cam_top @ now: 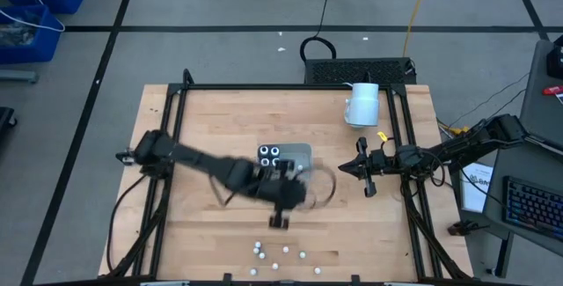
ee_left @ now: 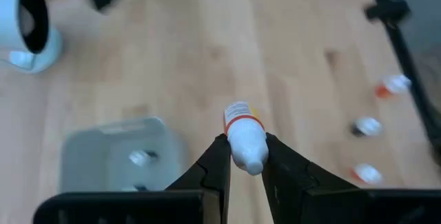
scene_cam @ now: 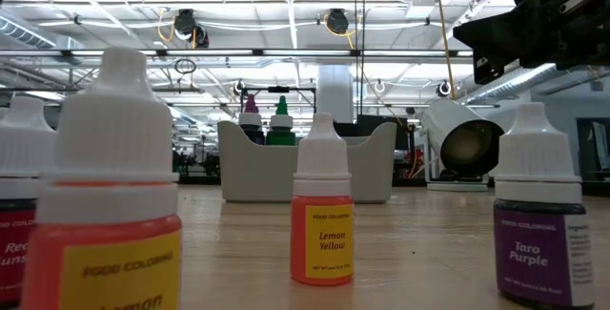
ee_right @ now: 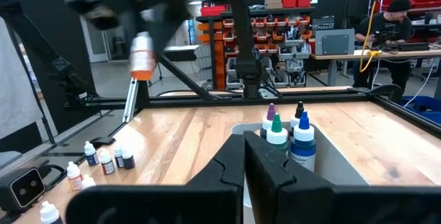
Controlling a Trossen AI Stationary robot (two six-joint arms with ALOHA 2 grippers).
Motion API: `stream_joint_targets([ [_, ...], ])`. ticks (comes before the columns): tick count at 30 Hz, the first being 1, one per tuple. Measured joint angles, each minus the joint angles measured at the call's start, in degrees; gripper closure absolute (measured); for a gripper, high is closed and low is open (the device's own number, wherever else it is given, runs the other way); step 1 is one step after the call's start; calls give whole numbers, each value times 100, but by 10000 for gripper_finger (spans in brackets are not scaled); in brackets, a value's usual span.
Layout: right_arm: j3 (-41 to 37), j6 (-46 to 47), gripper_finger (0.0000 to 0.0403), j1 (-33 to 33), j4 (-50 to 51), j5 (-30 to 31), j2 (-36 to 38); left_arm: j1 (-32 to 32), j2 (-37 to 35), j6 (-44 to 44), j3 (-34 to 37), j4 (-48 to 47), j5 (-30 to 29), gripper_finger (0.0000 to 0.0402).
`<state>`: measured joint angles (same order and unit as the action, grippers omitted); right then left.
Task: Pick & Place food coloring
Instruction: Put the small yellow food coloring bottle into the white bin
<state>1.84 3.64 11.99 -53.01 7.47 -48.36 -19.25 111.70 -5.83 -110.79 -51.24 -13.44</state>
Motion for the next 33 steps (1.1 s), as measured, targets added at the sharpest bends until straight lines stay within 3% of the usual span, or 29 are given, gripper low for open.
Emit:
stream_joint_targets([
  [4,1,-24,403,0,84,2,2,756,22,254,199,198,419,335],
  [8,0,-211,403,0,240,11,2,1335,201,260,451,154,443,335],
  [16,1,-433,403,0,281,22,2,1746,817,249,561,143,1153,336],
  [23,1,-585,403,0,274,26,1,1760,1126,262,561,32,952,336],
  [33,1,-588,403,-2,316,478,-7,1676,834,534,558,-97,242,336],
])
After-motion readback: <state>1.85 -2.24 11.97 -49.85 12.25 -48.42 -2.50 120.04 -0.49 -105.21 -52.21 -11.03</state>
